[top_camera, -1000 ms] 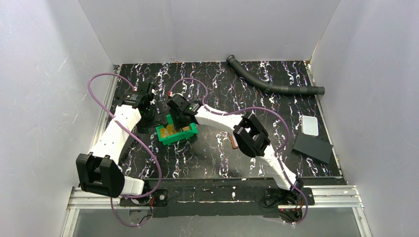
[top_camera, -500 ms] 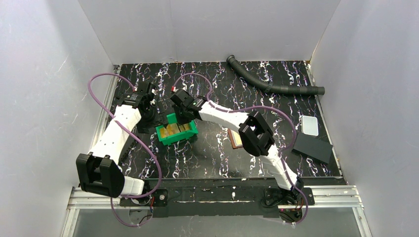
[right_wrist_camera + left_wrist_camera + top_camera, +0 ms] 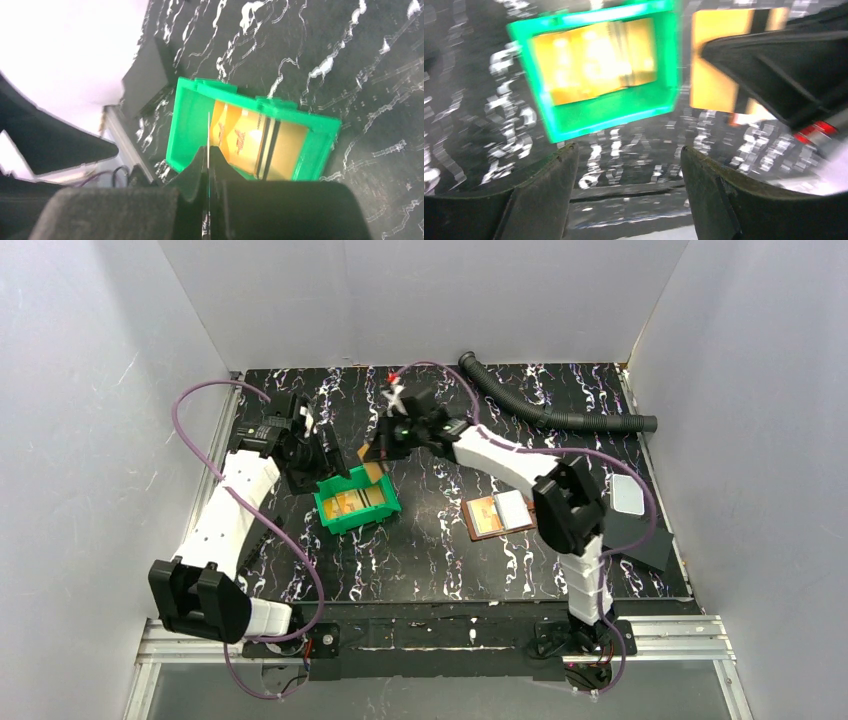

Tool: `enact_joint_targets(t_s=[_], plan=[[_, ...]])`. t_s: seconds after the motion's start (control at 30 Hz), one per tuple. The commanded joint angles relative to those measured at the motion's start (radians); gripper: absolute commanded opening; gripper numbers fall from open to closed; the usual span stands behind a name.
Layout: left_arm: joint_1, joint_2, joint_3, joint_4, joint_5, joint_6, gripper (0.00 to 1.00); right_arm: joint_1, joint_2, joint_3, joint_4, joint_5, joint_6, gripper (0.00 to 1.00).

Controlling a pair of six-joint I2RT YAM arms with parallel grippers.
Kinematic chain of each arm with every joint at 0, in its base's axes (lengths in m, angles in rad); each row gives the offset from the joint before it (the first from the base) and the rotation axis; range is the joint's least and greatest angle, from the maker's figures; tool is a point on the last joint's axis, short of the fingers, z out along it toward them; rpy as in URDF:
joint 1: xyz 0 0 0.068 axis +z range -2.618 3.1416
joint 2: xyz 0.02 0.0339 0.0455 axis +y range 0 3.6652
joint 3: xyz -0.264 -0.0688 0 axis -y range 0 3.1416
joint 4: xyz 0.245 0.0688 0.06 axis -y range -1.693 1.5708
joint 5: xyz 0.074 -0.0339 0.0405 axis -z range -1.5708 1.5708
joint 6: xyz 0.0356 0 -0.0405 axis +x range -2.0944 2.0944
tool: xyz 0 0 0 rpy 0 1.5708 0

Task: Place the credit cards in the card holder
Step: Pick up the credit card from the storage box, then insert the credit card into the card holder.

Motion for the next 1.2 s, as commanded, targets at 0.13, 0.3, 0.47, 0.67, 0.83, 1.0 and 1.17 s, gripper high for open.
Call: enact_joint_targets(t_s=[0.13, 0.3, 0.47, 0.67, 0.83, 1.0, 1.17], plan=[[-0.038, -0.125, -0.225, 0.668, 0.593, -0.386, 0.75, -0.275, -0.247, -0.555, 0.92, -0.559, 0.542, 0.01], [-0.204, -0.06, -0.345, 1.008, 0.516, -0.599, 0.79, -0.371, -0.318, -0.837, 1.419, -0.583, 0.887, 0.01], [-0.329, -0.041, -0.362, 1.11, 0.349, -0.641, 0.73, -0.394, -0.345, -0.989, 1.77, -0.501, 1.143, 0.01], [-0.411, 0.006, -0.362, 1.191, 0.301, -0.703, 0.47, -0.402, -0.33, -1.069, 1.961, -0.434, 1.284, 0.01], [-0.434, 0.039, -0.335, 1.202, 0.284, -0.706, 0.33, -0.404, -0.354, -1.091, 1.921, -0.435, 1.248, 0.01], [-0.442, 0.086, -0.312, 1.2, 0.284, -0.712, 0.13, -0.408, -0.415, -1.094, 1.785, -0.472, 1.153, 0.01], [-0.458, 0.122, -0.282, 1.157, 0.24, -0.652, 0.0, -0.519, -0.553, -1.123, 1.324, -0.533, 0.835, 0.22]])
